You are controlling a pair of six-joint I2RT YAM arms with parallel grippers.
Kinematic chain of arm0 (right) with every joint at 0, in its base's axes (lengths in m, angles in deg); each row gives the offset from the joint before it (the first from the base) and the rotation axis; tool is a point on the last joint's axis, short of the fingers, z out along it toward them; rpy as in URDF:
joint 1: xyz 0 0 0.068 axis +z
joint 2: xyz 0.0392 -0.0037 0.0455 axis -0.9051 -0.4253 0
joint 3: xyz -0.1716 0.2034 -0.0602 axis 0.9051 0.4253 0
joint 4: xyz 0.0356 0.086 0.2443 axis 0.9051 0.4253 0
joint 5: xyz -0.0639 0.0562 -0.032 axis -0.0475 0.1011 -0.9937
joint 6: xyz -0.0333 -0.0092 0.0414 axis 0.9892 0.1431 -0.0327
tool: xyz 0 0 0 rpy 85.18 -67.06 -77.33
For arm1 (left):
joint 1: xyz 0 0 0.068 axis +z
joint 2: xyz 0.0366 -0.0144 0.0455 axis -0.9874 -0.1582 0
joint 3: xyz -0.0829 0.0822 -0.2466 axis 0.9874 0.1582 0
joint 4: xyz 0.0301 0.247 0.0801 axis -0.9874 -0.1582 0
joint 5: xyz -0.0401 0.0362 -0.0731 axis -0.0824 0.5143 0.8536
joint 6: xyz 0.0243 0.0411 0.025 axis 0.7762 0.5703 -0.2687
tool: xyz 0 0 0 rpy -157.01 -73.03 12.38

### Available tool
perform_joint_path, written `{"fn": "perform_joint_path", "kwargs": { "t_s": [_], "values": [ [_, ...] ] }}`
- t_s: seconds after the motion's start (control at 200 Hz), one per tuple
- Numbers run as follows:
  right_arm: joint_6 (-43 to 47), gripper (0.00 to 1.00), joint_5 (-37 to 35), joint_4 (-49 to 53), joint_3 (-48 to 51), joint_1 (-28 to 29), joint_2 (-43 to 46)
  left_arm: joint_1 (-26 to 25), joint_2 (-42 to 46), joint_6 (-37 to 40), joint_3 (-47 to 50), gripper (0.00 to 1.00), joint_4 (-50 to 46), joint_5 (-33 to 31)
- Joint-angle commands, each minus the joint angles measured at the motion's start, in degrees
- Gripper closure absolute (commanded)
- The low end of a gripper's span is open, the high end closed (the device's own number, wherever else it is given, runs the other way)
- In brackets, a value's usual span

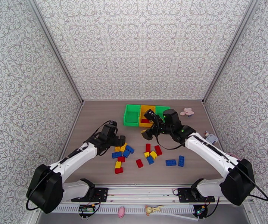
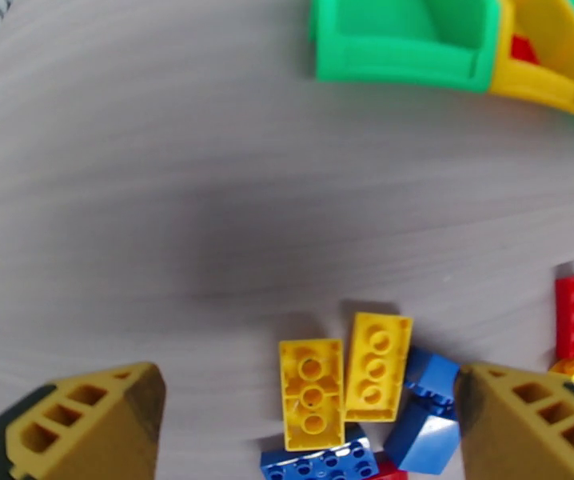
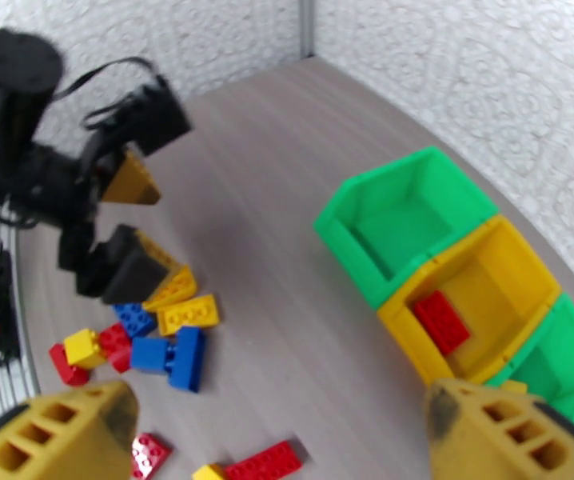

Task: Sort the legos into containers by color

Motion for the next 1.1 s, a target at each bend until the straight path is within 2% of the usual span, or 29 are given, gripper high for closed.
{"fn": "perform_joint_path", "kwargs": {
  "t_s": [0.0, 0.245, 0.475, 0.745, 0.915, 1.03, 1.09],
  "values": [
    [2.8, 0.02, 4.0, 4.2, -3.2, 1.3, -1.9, 0.2, -3.4, -2.5, -2.6, 0.04, -5.1, 2.9],
    [3.0, 0.02, 2.7, 6.0, -3.9, 2.2, -4.1, 1.0, -9.4, -2.1, -4.1, 0.31, -5.7, 3.7],
    [2.8, 0.02, 1.6, 6.2, -3.5, 2.3, -3.5, 2.2, -12.5, -1.4, -4.2, 0.39, -5.0, 5.0],
    [1.8, 0.02, -0.8, 6.0, -2.1, 2.3, -1.5, 2.6, -16.6, -0.7, -5.7, 0.41, -4.4, 6.2],
    [0.8, 0.02, -2.2, 5.2, -0.6, 2.3, -0.6, 2.7, -17.3, -0.4, -6.6, 0.64, -4.9, 6.1],
    [-0.8, 0.02, -7.6, 4.7, 0.0, 2.2, -0.4, 2.7, -16.4, -0.4, -6.2, 0.72, -4.4, 6.0],
    [0.1, 0.02, -9.8, 7.2, -1.4, 2.1, -0.8, 2.5, -15.5, -0.4, -5.7, 0.73, -3.6, 6.1]
  ]
}}
